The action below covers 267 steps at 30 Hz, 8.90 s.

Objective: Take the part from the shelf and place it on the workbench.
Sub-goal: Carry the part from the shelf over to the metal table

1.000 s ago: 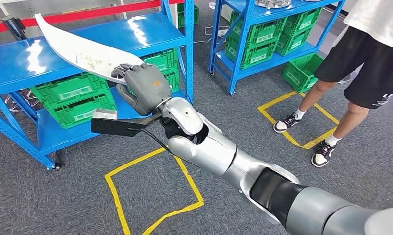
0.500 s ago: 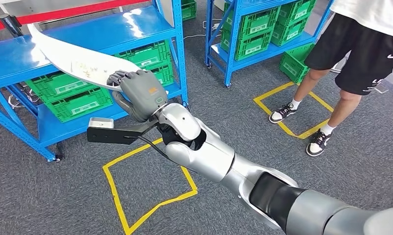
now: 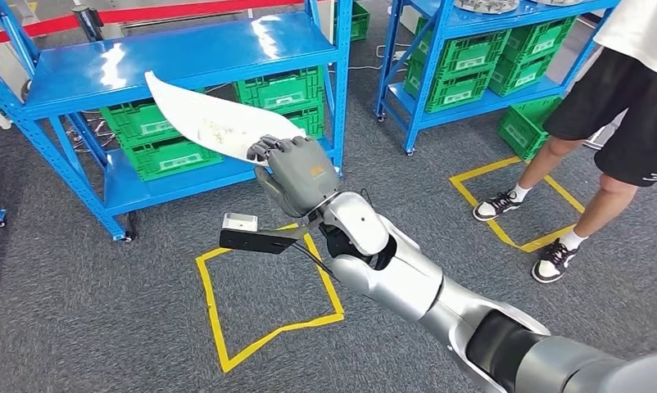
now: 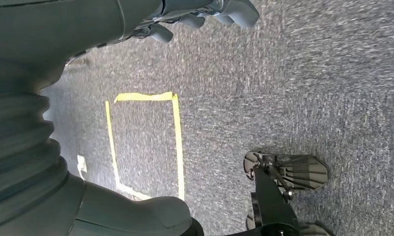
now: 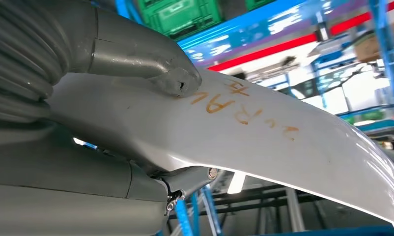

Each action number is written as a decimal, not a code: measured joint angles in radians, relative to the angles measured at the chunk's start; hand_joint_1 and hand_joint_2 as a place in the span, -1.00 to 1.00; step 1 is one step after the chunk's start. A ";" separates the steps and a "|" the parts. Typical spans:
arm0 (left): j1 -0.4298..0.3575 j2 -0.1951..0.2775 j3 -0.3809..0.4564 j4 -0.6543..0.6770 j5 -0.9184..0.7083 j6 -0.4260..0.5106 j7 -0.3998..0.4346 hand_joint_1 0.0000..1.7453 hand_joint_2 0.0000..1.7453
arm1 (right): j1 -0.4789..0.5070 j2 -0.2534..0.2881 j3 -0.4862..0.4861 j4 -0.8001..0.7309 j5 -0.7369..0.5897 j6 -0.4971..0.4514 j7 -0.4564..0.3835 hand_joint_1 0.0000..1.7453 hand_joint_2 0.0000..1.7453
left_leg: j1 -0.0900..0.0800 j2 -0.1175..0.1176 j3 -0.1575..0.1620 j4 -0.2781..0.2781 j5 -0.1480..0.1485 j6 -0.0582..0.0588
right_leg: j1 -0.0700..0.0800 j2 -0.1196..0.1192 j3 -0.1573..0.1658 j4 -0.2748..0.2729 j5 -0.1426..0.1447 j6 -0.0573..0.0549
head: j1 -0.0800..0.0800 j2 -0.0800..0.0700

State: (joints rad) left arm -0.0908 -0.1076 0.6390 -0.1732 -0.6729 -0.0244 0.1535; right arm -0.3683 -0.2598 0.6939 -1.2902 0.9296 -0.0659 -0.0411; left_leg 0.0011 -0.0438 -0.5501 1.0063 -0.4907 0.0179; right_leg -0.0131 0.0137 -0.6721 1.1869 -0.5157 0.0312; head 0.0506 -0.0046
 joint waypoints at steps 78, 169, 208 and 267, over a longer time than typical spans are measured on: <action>0.029 -0.003 0.034 -0.001 0.003 0.011 -0.022 -1.00 1.00 | -0.166 0.109 0.048 0.155 -0.038 -0.007 -0.055 1.00 1.00 | 0.009 0.095 -0.085 0.072 0.026 -0.064 | 0.008 -0.113 0.116 -0.173 0.016 -0.052 | -0.005 0.000; 0.010 0.000 0.134 -0.003 0.060 0.027 -0.036 -1.00 1.00 | -0.254 0.128 0.053 0.194 -0.012 0.008 -0.042 1.00 1.00 | 0.013 0.085 -0.096 0.107 0.017 -0.075 | 0.010 -0.111 0.097 -0.171 0.042 -0.058 | 0.005 0.000; -0.002 -0.002 0.143 -0.001 0.024 0.014 -0.013 -1.00 1.00 | -0.270 0.108 0.116 0.237 -0.025 -0.021 -0.021 1.00 1.00 | 0.012 0.052 -0.066 0.013 0.061 -0.007 | 0.005 -0.050 0.067 -0.052 -0.048 -0.013 | 0.009 0.000; -0.021 0.015 0.145 0.003 -0.016 -0.021 0.007 -1.00 1.00 | -0.199 0.115 0.001 0.108 -0.018 -0.107 0.009 1.00 1.00 | 0.027 0.033 -0.065 0.040 0.034 -0.068 | -0.017 -0.008 0.089 -0.147 0.032 -0.025 | 0.006 0.000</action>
State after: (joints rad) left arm -0.1114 -0.0926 0.7836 -0.1699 -0.6893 -0.0458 0.1609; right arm -0.5677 -0.1451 0.6949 -1.1819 0.9117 -0.1727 -0.0325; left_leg 0.0285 -0.0104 -0.6148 1.0459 -0.4564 -0.0504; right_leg -0.0297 0.0060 -0.5833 1.0398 -0.4840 0.0066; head 0.0571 -0.0046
